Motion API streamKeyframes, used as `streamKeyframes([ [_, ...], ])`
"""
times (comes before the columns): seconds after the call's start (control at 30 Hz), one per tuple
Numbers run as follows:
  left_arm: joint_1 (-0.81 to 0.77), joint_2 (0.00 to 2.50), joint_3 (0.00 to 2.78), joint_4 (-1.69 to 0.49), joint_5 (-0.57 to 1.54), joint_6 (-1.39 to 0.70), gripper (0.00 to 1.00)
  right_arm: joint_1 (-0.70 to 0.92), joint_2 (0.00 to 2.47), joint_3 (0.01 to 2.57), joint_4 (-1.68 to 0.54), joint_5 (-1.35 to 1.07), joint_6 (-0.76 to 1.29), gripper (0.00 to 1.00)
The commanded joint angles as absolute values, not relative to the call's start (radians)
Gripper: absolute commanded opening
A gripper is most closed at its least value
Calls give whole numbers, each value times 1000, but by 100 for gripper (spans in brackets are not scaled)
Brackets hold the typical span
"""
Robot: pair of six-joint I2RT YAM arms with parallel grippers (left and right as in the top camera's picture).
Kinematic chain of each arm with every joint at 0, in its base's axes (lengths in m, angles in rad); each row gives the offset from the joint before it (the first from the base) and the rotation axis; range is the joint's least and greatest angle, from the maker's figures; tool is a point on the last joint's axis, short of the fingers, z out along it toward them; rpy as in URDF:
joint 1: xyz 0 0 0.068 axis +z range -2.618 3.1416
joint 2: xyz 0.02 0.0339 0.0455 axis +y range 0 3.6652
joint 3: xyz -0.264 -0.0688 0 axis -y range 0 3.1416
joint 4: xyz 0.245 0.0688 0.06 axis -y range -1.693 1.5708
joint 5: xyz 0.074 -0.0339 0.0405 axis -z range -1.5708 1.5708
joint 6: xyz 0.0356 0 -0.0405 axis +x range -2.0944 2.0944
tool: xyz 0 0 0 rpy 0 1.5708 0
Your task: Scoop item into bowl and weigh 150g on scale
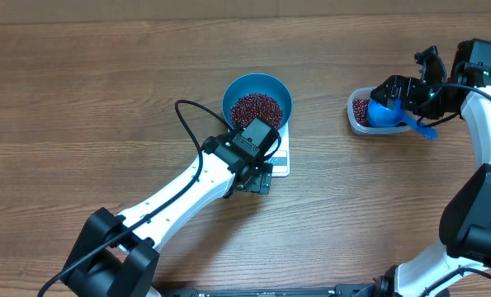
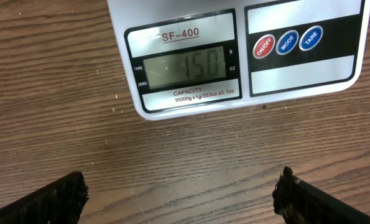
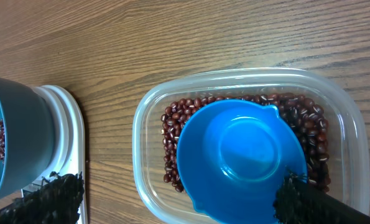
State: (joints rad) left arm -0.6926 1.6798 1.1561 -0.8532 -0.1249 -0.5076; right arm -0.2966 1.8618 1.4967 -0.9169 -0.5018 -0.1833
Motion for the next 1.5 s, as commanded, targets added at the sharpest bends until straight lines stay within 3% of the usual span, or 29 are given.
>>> streamKeyframes([
  [0.0,-694,1674,1148,-855,-138,-528,100,-297,1863,1491,-914,-513,-179,100],
  [0.27,-694,1674,1148,-856,-138,-528,99,-297,1846,1491,-914,-513,-179,100],
  [0.97,-694,1674,1148,-852,-138,-528,99,-263,1315,1491,-914,-514,-179,100],
  [1.33,-693,1674,1148,-851,-138,-528,100,-253,1176,1483,-947,-509,-187,100],
  [1.47,-694,1674,1148,-852,-138,-528,100,-197,1143,1363,-813,-479,-187,100],
])
